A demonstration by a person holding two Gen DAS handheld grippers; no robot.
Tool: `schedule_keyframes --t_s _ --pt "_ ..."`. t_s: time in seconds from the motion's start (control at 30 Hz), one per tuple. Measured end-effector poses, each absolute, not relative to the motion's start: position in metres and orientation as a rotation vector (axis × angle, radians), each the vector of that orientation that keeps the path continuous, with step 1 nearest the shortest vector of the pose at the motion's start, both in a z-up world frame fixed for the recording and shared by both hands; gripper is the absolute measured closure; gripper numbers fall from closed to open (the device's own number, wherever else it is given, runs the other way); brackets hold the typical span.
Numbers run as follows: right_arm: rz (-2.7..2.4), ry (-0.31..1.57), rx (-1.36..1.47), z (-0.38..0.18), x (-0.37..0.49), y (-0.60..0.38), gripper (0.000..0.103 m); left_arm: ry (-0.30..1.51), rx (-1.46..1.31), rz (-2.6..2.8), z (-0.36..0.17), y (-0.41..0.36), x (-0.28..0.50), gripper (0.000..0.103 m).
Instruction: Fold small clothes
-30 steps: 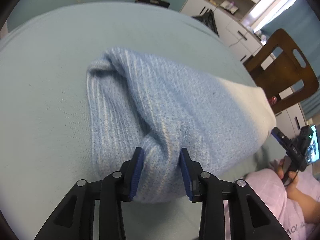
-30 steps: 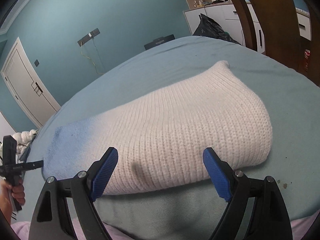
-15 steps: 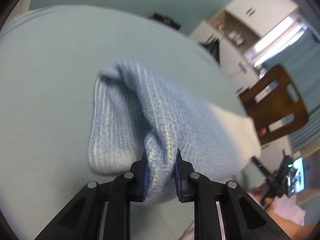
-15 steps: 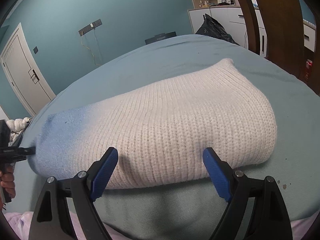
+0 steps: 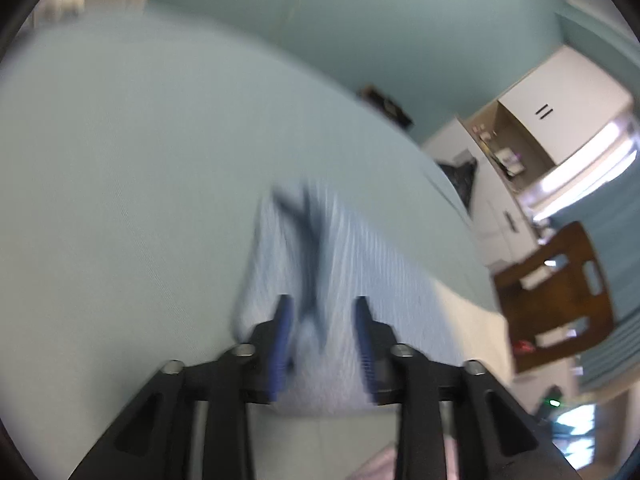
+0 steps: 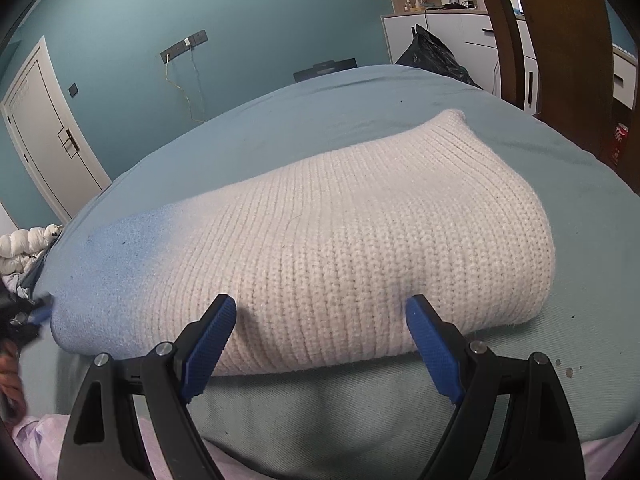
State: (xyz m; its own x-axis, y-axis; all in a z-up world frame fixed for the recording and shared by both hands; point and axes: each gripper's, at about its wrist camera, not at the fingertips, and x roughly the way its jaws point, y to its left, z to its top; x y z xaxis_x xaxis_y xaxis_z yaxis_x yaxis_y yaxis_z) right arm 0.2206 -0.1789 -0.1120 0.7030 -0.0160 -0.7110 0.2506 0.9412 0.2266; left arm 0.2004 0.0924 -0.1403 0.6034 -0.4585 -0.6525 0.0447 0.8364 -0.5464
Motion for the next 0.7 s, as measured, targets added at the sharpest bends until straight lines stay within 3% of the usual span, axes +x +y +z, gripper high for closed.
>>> schedule_keyframes --t_s 0.03,0.1,0.27,0.43,0.53,0.6,0.7 --pt "-0.153 0.78 0.32 -0.112 0.221 -0.179 0.018 0.851 -0.468 -0.274 -0.125 0.089 0.2 0.019" --pt "-0.159 0.78 0.314 -0.114 0.222 -0.177 0.018 0.771 -0.389 -0.249 -0.1 0.077 0.193 0.001" --pt "-0.16 0.775 0.313 -0.114 0.221 -0.176 0.017 0.793 -0.231 -0.364 -0.092 0.017 0.208 0.0" --pt "-0.158 0.774 0.316 -0.113 0.219 -0.176 0.017 0.96 -0.09 -0.32 -0.152 -0.04 0.237 0.002" --pt "-0.158 0.775 0.312 -0.112 0.218 -0.176 0.017 1.104 -0.057 -0.114 -0.204 -0.021 0.258 0.0" --pt "-0.16 0.77 0.306 -0.11 0.217 -0.174 0.017 1.159 -0.271 -0.126 -0.233 0.009 0.263 0.0" --pt "-0.162 0.73 0.263 -0.1 0.216 -0.165 0.017 1.128 -0.259 -0.119 -0.232 0.015 0.263 0.0"
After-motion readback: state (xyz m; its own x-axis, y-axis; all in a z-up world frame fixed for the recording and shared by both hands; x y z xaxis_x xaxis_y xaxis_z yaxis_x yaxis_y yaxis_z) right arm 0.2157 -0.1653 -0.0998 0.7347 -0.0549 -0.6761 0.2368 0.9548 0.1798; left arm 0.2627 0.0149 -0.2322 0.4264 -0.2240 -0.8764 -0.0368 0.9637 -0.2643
